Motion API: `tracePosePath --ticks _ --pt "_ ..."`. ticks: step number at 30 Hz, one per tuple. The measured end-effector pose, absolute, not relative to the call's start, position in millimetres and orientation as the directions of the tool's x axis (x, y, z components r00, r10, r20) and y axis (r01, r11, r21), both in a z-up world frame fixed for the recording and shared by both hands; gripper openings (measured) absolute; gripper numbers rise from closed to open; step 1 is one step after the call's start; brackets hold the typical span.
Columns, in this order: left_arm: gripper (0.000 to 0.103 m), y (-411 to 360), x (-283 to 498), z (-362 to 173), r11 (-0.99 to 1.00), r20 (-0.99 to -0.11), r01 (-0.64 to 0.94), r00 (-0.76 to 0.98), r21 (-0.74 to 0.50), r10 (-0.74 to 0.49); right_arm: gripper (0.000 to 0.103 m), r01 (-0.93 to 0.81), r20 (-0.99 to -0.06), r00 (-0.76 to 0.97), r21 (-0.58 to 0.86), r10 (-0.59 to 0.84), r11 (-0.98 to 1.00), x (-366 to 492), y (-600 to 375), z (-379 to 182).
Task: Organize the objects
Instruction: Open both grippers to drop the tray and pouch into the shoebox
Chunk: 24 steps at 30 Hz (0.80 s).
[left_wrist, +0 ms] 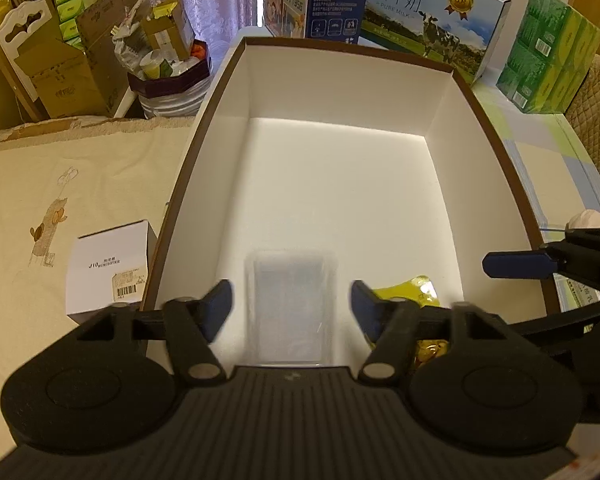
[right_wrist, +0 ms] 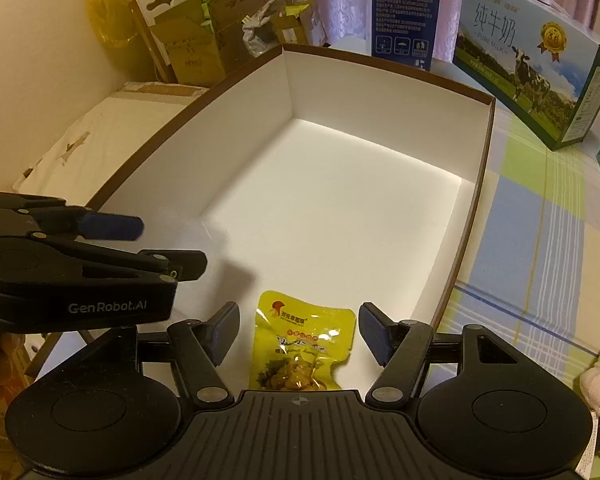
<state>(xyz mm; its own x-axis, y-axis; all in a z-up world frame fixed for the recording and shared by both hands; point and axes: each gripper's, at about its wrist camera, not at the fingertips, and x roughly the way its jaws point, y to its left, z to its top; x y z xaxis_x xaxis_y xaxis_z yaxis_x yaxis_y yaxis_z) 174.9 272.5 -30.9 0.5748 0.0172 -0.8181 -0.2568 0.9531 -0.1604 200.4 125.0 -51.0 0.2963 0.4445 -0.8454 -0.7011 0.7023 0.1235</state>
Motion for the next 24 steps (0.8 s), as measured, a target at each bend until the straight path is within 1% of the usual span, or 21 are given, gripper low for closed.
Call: tracePosePath --ticks 1,3,6,9,12,14,15,16,21,24 --pt "0.072 272.5 174.8 -29.7 0.954 -0.816 -0.256 0.578 -0.159 0.019 0.063 -0.701 -0.844 0.298 0.124 0.446 0.702 200.0 124.5 -50.6" --pt "0.073 271.9 174.6 -27.7 0.954 -0.812 -0.252 0.584 -0.163 0.015 0.063 -0.698 -0.841 0.300 0.129 0.451 0.704 200.3 123.2 -49.3" --pt "0.077 271.2 173.8 -24.5 0.954 -0.808 -0.252 0.589 -0.160 0.020 0.064 -0.696 -0.836 0.303 0.133 0.456 0.706 200.2 120.7 -47.2" --pt "0.078 271.3 171.6 -20.7 0.953 -0.803 -0.252 0.596 -0.166 0.018 0.064 -0.692 -0.830 0.306 0.143 0.466 0.707 199.8 117.1 -44.6" --pt "0.082 269.9 167.2 -14.9 0.953 -0.794 -0.256 0.607 -0.163 0.028 0.064 -0.693 -0.818 0.309 0.155 0.485 0.704 197.4 113.2 -40.3" --pt "0.083 269.2 162.9 -9.4 0.953 -0.785 -0.257 0.618 -0.162 0.033 0.064 -0.694 -0.806 0.311 0.169 0.503 0.700 195.3 109.7 -36.5" --pt "0.085 269.4 160.6 -6.6 0.952 -0.780 -0.257 0.624 -0.163 0.035 0.064 -0.694 -0.797 0.313 0.179 0.517 0.697 194.1 106.5 -33.7" --pt "0.089 269.2 157.6 -3.1 0.952 -0.773 -0.258 0.633 -0.164 0.039 0.064 -0.693 -0.788 0.315 0.189 0.529 0.696 192.8 103.2 -31.3" --pt "0.091 266.6 142.7 12.4 0.949 -0.741 -0.268 0.669 -0.164 0.061 0.064 -0.676 -0.745 0.335 0.237 0.577 0.698 186.9 83.4 -17.4" --pt "0.095 262.0 132.4 20.8 0.948 -0.724 -0.272 0.687 -0.165 0.070 0.064 -0.664 -0.723 0.350 0.257 0.596 0.702 182.8 69.3 -8.1"
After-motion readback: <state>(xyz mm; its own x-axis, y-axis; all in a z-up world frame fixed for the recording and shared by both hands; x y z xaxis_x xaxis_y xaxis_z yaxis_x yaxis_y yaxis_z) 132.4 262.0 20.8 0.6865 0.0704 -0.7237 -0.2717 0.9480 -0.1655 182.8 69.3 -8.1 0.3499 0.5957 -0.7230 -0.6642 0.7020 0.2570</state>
